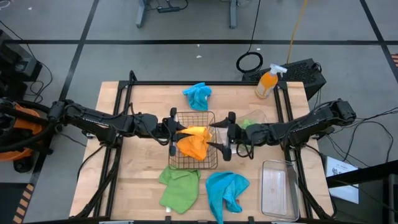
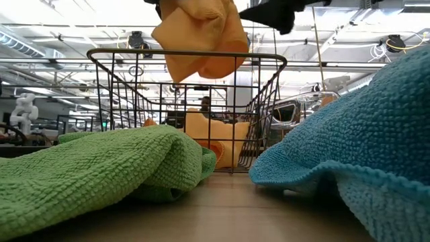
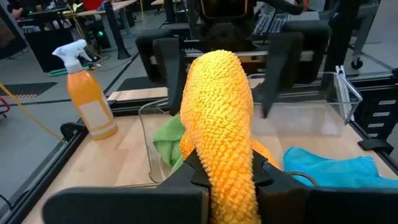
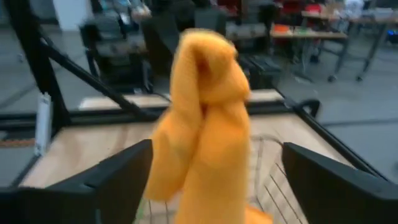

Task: Sort microfiber towel by color & place in baskets
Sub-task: Put the yellow towel into the wire basket

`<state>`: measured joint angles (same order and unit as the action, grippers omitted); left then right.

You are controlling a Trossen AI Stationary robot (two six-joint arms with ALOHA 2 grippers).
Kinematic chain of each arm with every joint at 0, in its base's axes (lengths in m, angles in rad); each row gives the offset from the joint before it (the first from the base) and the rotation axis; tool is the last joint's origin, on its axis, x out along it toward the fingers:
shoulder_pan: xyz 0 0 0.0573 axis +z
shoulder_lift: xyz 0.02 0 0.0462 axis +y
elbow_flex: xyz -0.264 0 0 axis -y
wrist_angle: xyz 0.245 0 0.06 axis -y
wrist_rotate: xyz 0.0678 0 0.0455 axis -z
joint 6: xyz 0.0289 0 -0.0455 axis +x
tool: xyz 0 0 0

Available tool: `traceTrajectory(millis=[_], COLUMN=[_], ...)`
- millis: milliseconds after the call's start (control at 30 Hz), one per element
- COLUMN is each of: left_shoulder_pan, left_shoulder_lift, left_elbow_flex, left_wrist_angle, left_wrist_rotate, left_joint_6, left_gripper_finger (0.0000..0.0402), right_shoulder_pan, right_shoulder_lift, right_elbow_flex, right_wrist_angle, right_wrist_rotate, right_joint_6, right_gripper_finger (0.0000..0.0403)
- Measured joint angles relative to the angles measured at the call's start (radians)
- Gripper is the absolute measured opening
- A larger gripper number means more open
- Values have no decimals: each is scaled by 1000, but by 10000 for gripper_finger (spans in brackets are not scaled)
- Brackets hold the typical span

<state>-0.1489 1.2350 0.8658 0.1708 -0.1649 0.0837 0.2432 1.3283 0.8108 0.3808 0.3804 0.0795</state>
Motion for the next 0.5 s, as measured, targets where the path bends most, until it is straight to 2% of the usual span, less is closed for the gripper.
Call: traceTrajectory(millis=[133, 267, 367, 500], left_shoulder_pan=[-2, -2, -7, -17], left_shoulder_lift=[1, 2, 2, 2], left_elbow_flex=[0, 0, 0, 0], left_wrist_angle=[11, 43, 53, 62], left_wrist_rotate=[-1, 7, 26, 30], left_joint_6=[1, 9, 39, 58], left_gripper_finger=[28, 28, 28, 28], right_shoulder_pan=[2, -6, -12, -22], right_shoulder_lift=[67, 153, 196, 208], right_elbow_flex=[0, 0, 0, 0], right_wrist_angle=[132, 210, 267, 297], right_wrist_rotate=[-20, -19, -17, -16], right_joint_6=[-25, -62, -65, -66], right_gripper_finger=[390, 395, 364, 264])
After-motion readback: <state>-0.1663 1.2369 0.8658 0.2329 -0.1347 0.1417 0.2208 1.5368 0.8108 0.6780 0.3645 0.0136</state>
